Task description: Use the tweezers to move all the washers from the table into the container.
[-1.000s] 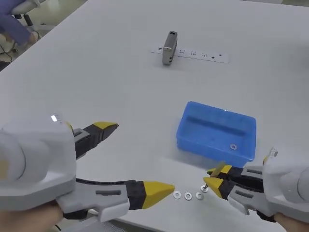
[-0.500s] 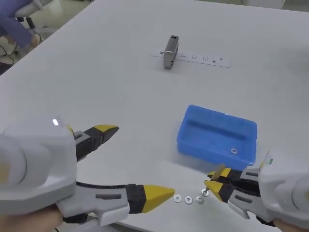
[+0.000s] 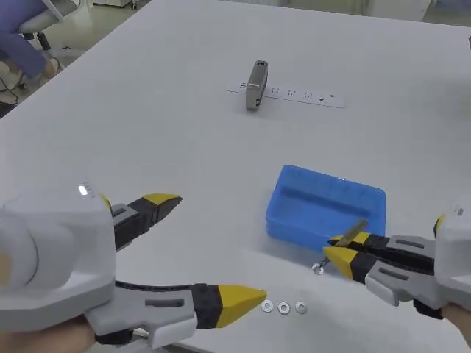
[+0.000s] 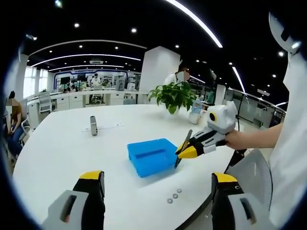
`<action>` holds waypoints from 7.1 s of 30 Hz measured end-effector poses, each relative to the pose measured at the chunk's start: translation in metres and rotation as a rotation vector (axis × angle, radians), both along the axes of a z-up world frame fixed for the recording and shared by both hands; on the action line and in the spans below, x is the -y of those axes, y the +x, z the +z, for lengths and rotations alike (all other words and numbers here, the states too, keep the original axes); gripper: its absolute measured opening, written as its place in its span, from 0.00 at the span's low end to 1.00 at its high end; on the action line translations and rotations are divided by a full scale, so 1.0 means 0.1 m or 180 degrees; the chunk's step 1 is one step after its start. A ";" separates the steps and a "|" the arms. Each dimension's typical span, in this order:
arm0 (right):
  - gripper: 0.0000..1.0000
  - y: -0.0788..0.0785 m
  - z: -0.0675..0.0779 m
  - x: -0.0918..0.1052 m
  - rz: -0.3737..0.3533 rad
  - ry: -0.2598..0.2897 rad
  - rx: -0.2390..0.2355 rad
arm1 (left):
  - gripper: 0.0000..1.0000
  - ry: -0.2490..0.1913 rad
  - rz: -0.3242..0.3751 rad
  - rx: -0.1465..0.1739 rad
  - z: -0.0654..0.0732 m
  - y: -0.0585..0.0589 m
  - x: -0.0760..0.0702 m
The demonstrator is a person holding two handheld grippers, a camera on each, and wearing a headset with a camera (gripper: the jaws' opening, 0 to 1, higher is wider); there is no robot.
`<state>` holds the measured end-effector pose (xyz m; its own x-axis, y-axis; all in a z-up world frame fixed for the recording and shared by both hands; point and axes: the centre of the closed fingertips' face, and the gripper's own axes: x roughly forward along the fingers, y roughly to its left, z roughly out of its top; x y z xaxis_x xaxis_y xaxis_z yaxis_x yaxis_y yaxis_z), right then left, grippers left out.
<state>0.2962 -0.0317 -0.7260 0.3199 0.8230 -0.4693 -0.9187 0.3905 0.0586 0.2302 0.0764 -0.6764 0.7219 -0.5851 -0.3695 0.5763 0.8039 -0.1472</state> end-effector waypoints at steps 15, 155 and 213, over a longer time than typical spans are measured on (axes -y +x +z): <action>0.03 0.77 0.02 0.22 -0.0680 0.0023 -0.0196 | 0.94 -0.0038 0.0142 0.0017 0.02 -0.03 -0.12; 0.03 0.74 -0.02 0.00 -0.1402 0.0227 -0.0070 | 0.93 -0.0303 0.0100 0.0334 0.14 -0.03 -0.51; 0.04 -0.15 -0.23 -0.29 -0.0922 0.0408 -0.0415 | 0.92 -0.0282 0.0012 0.0179 0.04 -0.14 -0.39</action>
